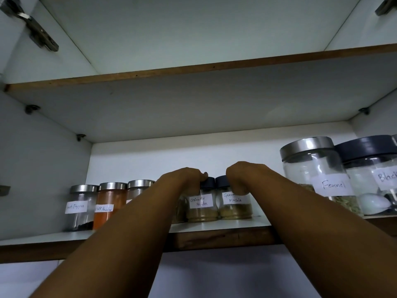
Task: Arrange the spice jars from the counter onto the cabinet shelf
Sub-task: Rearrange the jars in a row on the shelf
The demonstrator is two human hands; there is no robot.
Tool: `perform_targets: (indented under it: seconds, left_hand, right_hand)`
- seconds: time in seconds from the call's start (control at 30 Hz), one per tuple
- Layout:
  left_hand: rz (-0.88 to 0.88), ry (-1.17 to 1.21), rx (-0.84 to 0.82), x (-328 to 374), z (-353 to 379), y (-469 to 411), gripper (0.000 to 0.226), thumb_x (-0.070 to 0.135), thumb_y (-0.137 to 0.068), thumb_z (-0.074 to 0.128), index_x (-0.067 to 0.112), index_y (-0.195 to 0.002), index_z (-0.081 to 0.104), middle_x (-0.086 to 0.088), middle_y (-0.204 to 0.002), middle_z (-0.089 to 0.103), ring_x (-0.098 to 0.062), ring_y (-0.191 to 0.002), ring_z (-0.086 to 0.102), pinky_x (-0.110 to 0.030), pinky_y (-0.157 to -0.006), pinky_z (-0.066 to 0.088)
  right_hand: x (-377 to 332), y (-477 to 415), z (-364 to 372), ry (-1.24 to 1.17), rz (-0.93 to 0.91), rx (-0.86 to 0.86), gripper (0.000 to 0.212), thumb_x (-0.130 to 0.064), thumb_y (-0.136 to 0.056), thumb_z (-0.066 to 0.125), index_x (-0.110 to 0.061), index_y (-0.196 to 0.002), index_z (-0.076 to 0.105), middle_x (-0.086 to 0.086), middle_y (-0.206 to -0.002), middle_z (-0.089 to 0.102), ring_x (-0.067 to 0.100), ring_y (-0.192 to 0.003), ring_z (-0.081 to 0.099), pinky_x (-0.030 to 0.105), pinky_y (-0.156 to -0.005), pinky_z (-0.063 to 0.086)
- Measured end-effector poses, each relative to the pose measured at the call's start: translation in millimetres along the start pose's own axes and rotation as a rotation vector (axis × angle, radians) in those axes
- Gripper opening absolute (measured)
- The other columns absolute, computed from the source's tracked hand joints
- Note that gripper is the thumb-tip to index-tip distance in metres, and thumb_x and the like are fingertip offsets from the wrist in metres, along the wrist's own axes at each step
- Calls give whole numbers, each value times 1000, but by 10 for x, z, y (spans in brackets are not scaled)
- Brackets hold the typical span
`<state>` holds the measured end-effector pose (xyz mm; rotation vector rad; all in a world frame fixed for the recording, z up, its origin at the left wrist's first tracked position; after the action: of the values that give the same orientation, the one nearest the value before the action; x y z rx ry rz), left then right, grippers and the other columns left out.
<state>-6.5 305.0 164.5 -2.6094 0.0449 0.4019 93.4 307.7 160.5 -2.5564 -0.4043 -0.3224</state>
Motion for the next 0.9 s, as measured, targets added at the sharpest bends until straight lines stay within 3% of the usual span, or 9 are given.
perform_targets:
  seconds: [0.07,0.13,0.2,0.27,0.37,0.47,0.67,0.77,0.9]
  left_hand:
    - [1,3,-13,16,87,12,64,8,-96,40,16,-150,6,-13,-149,33,-30,-133,36,-35,-104,34]
    - [13,-1,-10,49,129,49,73,6,-93,44,13,-150,-2,-12,-157,13,-30,-141,22,-39,-111,27]
    - [35,-14,14,102,142,92,82,4,-91,48,14,-149,-8,-10,-158,-5,-28,-145,6,-42,-116,20]
    - [55,14,63,136,89,155,84,3,-89,49,15,-149,-9,-8,-158,-8,-26,-146,2,-41,-117,18]
    - [75,99,150,210,-66,259,80,8,-89,54,14,-150,2,-9,-158,9,-26,-144,17,-38,-114,26]
    - [86,158,211,291,-235,337,61,15,-87,57,14,-142,30,-8,-143,41,-26,-125,44,-37,-101,41]
    - [84,207,320,405,-723,548,51,22,-90,53,12,-137,37,-9,-131,52,-26,-113,51,-38,-93,46]
    - [106,280,359,533,-973,654,48,18,-92,49,12,-138,36,-11,-133,52,-27,-117,50,-40,-97,44]
    - [175,328,339,904,-1169,794,49,23,-91,54,11,-136,40,-10,-136,50,-25,-123,47,-35,-100,40]
  right_hand:
    - [-11,-25,55,-11,28,-9,21,-6,-90,49,-11,-110,55,2,-71,41,16,-67,45,27,-74,38]
    - [13,-30,117,-80,81,-3,42,-8,-90,52,-9,-131,46,5,-92,53,22,-93,53,28,-78,41]
    - [14,-36,152,-146,90,87,68,-9,-88,55,-9,-147,21,16,-138,41,30,-131,36,36,-96,40]
    - [-19,34,69,-113,61,204,77,-10,-88,57,-5,-149,10,22,-153,19,33,-143,15,42,-108,32]
    - [-124,149,-103,-24,-18,347,48,-15,-90,55,-6,-136,40,16,-138,45,29,-132,36,36,-104,36]
    - [-145,314,-233,-40,-59,393,28,-20,-92,55,-11,-118,57,7,-115,61,23,-107,56,31,-86,45]
    - [43,718,-772,-122,-70,461,18,-19,-84,62,-9,-98,62,8,-102,62,24,-95,58,30,-74,44]
    - [229,969,-1018,-169,-48,464,9,-11,-83,56,-11,-74,54,10,-90,57,24,-82,53,31,-69,42]
    - [671,1191,-1030,-186,15,450,27,-12,-83,58,-12,-109,62,7,-103,64,22,-86,57,30,-74,50]
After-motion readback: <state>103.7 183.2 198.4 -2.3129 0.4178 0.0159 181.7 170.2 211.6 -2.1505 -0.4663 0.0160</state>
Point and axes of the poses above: each hand's wrist, its own y-axis away from the middle knuckle, its own z-axis out of the palm, x = y × z, the point moved 8 cm from there along -y, towards the middle knuckle
